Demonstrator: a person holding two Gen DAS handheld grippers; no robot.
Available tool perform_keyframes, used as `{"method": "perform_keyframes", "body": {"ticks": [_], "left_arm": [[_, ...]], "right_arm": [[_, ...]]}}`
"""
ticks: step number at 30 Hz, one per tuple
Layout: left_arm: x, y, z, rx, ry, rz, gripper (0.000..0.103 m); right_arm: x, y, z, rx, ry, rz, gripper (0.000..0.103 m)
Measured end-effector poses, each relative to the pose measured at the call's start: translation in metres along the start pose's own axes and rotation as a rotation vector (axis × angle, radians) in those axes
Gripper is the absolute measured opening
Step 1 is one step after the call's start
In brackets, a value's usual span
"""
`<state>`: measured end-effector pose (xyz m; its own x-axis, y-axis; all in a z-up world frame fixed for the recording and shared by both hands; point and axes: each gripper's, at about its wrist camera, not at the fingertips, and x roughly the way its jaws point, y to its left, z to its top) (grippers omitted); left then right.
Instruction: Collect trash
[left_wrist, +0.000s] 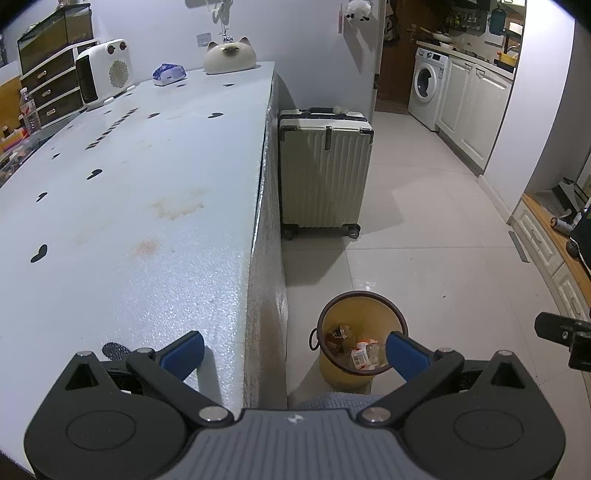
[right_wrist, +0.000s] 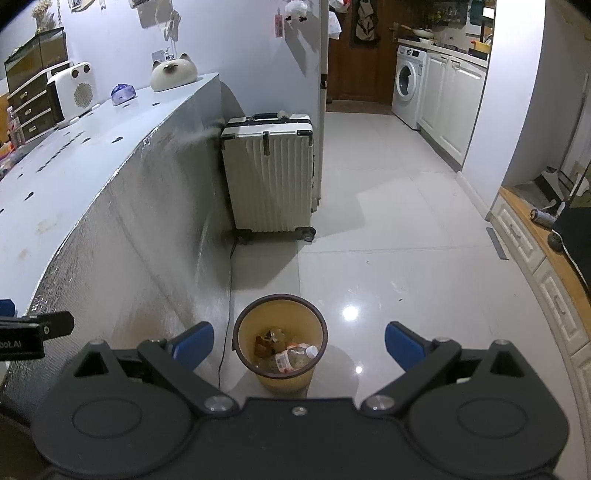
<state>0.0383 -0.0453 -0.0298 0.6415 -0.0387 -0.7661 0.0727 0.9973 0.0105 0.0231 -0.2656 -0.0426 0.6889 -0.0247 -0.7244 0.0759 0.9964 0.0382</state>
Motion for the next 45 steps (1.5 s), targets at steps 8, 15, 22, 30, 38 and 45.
{"method": "perform_keyframes", "body": {"ticks": [8, 15, 22, 30, 38, 45], "left_arm": [[-0.0002, 0.0007, 0.0012, -0.004, 0.001, -0.003, 0.103], [-0.0004, 0.0003, 0.0013, -0.004, 0.000, -0.004, 0.103], [-0.0004, 0.0007, 0.0012, -0.004, 0.000, -0.005, 0.103], [-0.0005, 0.0007, 0.0009, -0.004, 0.000, -0.006, 0.103], [-0.0010, 0.0013, 0.0014, -0.006, -0.003, -0.005, 0.103], [-0.0012, 0.0017, 0.0016, -0.005, -0.004, -0.005, 0.103]], "right_arm": [[0.0023, 0.0026, -0.0015, 0.002, 0.006, 0.003, 0.100], [0.0010, 0.0020, -0.0028, -0.002, 0.008, 0.001, 0.100], [0.0009, 0.0037, -0.0031, -0.003, 0.009, 0.000, 0.100], [0.0007, 0.0042, -0.0039, -0.003, 0.010, 0.000, 0.100], [0.0006, 0.0061, -0.0058, -0.004, 0.012, -0.001, 0.100], [0.0007, 0.0055, -0.0049, -0.004, 0.012, -0.001, 0.100]]}}
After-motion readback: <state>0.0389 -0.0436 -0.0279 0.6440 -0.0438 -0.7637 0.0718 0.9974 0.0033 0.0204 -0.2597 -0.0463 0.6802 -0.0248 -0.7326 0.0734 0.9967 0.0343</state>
